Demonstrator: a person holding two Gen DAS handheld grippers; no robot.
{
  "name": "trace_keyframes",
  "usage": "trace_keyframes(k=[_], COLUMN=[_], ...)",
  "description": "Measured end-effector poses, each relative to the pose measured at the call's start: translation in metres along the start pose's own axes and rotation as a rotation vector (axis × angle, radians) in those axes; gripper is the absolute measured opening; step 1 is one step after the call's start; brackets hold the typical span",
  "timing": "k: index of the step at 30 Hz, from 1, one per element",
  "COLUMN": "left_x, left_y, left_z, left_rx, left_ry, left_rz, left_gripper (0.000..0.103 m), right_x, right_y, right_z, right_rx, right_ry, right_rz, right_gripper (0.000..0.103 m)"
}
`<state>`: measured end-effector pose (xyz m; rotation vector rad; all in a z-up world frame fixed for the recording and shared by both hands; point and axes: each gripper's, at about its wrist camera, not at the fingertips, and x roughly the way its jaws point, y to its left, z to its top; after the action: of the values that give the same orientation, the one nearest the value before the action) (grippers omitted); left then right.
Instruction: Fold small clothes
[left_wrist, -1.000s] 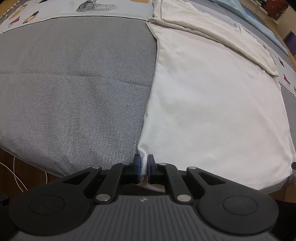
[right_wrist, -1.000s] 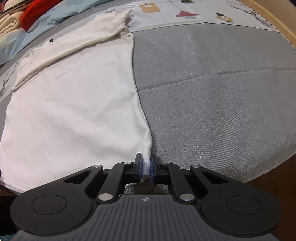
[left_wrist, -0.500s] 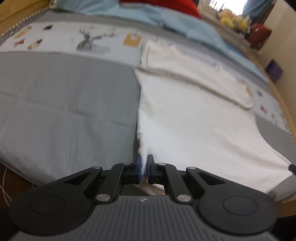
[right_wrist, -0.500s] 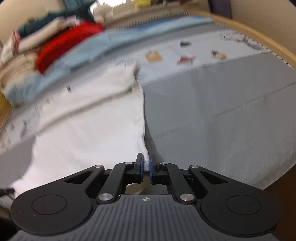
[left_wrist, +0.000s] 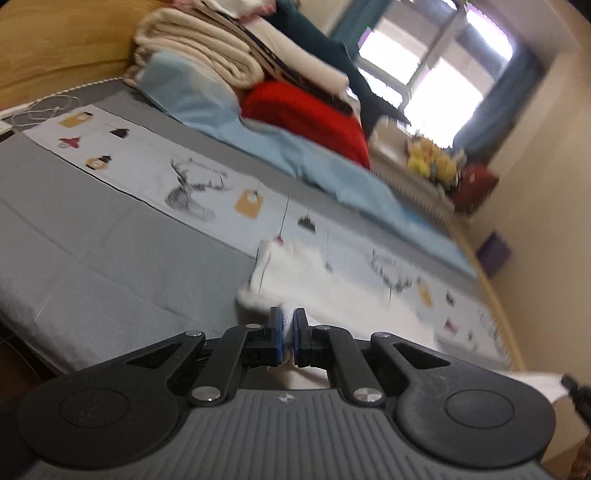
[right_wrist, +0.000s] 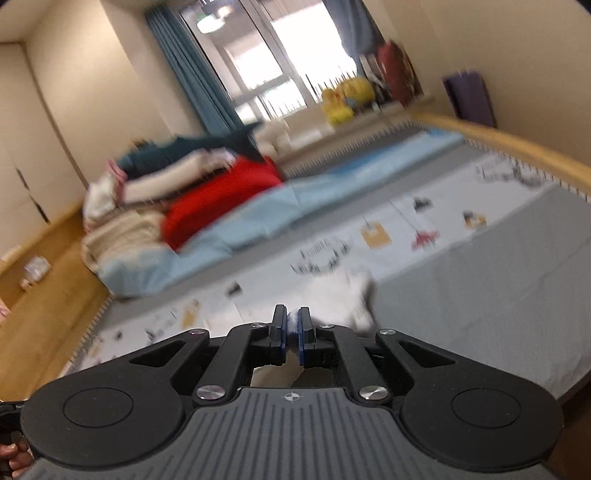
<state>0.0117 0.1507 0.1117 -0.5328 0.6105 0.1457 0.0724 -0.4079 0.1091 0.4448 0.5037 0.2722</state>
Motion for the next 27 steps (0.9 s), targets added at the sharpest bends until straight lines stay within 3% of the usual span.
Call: trace_keyframes(k=[6, 11, 16, 20, 27], left_x=[0.04, 0.115, 0.19, 0.227, 0.263], left_y=[0.002, 0.009, 0.015, 0.028, 0.037], left_z=[0.018, 0.038, 0.045, 0.04, 0.042], left_rx=[-0.006, 0.051, 0.144, 0.083, 0.044], left_ry=[0.051, 0.098, 0.166, 0.273, 0.312], left_rz=[0.015, 0.074, 0.121, 0.159, 0.171], left_gripper=[0.005, 0.005, 0.005, 0.005, 0.005], right_x=[0.036, 0.103, 0.182, 0.217, 0.246], right_y=[-0.009, -0.017, -0.028, -0.038, -0.047], right_z=[0.005, 0.015, 0.015, -0.004, -0.017], right_rx=[0.02, 0.004, -0.019, -0.02, -0.053], right_ry=[0.042, 0.071, 0.159, 0.218, 0.256], right_rz=[-0.062, -0.119, -0.212, -0.274, -0.321], right_gripper=[0.004, 0.004, 0.004, 0.004, 0.004])
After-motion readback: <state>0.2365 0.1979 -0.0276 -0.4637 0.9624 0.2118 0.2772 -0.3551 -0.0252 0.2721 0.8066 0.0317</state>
